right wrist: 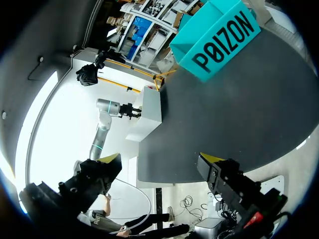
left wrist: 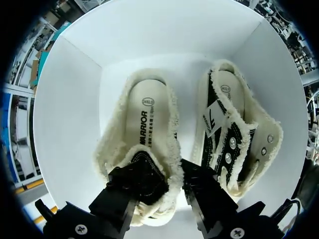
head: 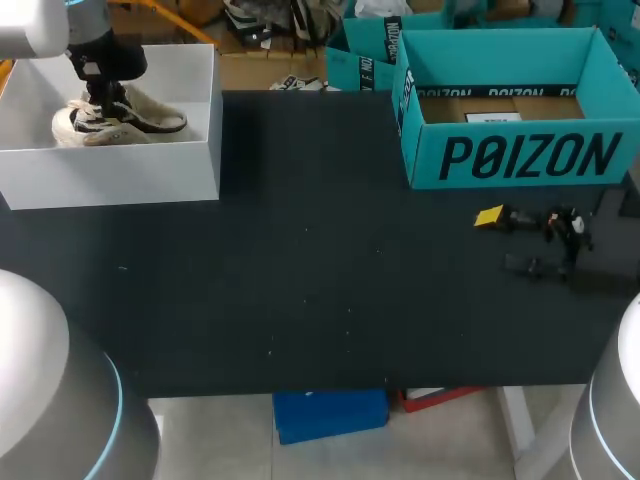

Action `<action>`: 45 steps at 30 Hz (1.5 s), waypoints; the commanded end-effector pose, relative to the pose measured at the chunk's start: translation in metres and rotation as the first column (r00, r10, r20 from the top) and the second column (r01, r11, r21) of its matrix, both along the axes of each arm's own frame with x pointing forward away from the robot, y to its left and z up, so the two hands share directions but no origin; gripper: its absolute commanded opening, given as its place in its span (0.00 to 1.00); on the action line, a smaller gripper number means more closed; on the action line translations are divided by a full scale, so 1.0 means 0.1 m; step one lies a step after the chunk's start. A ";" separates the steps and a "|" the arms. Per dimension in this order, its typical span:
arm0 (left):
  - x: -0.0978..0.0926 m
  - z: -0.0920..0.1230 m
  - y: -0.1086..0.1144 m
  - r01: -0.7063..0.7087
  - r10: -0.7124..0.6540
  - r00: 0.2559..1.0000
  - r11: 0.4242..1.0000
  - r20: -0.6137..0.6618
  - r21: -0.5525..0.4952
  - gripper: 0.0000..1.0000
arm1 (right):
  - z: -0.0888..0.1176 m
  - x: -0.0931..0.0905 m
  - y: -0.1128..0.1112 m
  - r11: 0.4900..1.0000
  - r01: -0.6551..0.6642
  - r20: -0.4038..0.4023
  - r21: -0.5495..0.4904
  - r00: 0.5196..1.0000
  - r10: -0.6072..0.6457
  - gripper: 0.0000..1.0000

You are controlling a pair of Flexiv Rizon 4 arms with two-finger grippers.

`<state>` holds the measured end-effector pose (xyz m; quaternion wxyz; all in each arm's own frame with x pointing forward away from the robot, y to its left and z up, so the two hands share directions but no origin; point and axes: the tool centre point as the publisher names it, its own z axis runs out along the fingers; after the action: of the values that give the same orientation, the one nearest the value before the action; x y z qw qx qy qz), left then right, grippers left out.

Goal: Take the shoe out of the shoebox, open the shoe tongue, remove and reinsert the insole, then place the shoe into the shoebox

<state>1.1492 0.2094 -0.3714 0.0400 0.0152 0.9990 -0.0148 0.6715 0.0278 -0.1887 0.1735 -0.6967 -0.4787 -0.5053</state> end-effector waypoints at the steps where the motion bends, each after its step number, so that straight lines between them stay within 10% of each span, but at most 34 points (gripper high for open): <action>1: 0.03 0.05 0.00 -0.006 0.006 1.000 1.000 -0.008 0.003 1.00 | 0.00 0.00 0.00 1.000 0.000 -0.001 0.000 1.000 0.000 1.00; 17: -0.10 0.71 -0.18 -0.030 0.032 0.994 0.999 -0.102 0.023 1.00 | 0.00 0.00 0.00 1.000 0.000 -0.001 0.000 1.000 0.000 1.00; 29: -0.60 1.31 -0.38 -0.061 0.065 0.990 0.997 -0.126 0.039 1.00 | 0.00 0.00 0.00 1.000 0.000 -0.001 0.000 1.000 0.000 1.00; 45: -1.28 1.14 -0.46 -0.090 0.090 0.996 0.996 0.025 -0.006 1.00 | 0.00 0.00 0.00 1.000 0.000 -0.001 0.000 1.000 0.000 1.00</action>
<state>1.0553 0.1613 -0.2592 -0.0373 -0.0292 0.9987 -0.0163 0.6715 0.0277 -0.1888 0.1735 -0.6968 -0.4787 -0.5052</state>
